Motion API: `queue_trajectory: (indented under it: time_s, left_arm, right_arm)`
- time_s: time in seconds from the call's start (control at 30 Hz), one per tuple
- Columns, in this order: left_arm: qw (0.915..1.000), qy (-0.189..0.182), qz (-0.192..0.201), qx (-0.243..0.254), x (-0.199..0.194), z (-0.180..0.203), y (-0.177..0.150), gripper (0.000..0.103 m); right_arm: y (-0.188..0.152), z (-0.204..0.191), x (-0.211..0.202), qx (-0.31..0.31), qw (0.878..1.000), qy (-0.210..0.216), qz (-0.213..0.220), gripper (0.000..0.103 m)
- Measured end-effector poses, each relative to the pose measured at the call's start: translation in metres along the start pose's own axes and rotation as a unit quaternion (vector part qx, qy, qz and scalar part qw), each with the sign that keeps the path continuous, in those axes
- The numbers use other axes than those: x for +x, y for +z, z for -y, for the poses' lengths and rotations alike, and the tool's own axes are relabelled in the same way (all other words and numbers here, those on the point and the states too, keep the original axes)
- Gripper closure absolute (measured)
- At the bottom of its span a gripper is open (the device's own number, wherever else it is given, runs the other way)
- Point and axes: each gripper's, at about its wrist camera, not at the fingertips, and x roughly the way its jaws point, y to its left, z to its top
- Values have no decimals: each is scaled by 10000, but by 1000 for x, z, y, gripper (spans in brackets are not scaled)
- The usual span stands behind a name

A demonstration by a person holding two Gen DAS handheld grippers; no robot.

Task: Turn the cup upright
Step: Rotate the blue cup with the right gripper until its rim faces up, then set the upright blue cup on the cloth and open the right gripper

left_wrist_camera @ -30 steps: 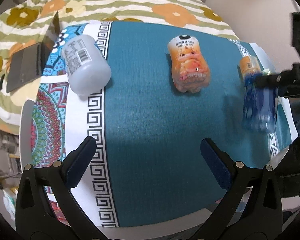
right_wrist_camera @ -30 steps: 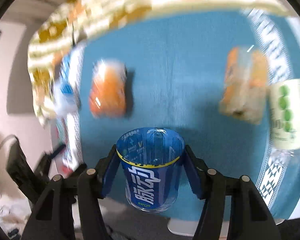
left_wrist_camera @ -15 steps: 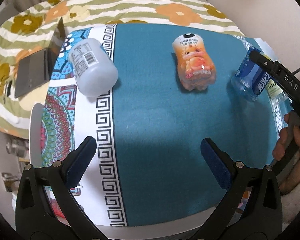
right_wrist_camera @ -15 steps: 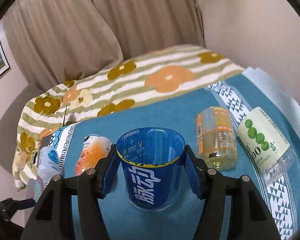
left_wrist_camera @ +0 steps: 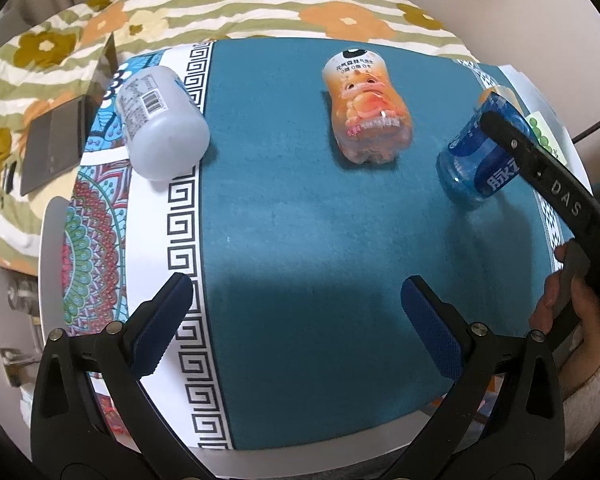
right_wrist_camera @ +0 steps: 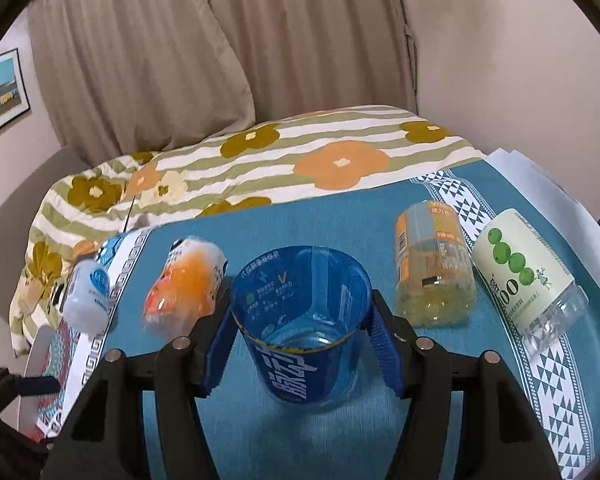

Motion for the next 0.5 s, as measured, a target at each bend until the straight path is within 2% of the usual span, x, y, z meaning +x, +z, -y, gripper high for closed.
queue_trajectory:
  time_s: [0.3,0.5]
  left_arm:
    - [10000,-50,8,-50,0,7,-2,0]
    - [9999,-66,-7,-140,2,6,-4,0]
  right_arm:
    - [-9,-3,-4,-435,9985,-100,-331,45]
    - [-15,3,4,-360,9977,-21,-566,45]
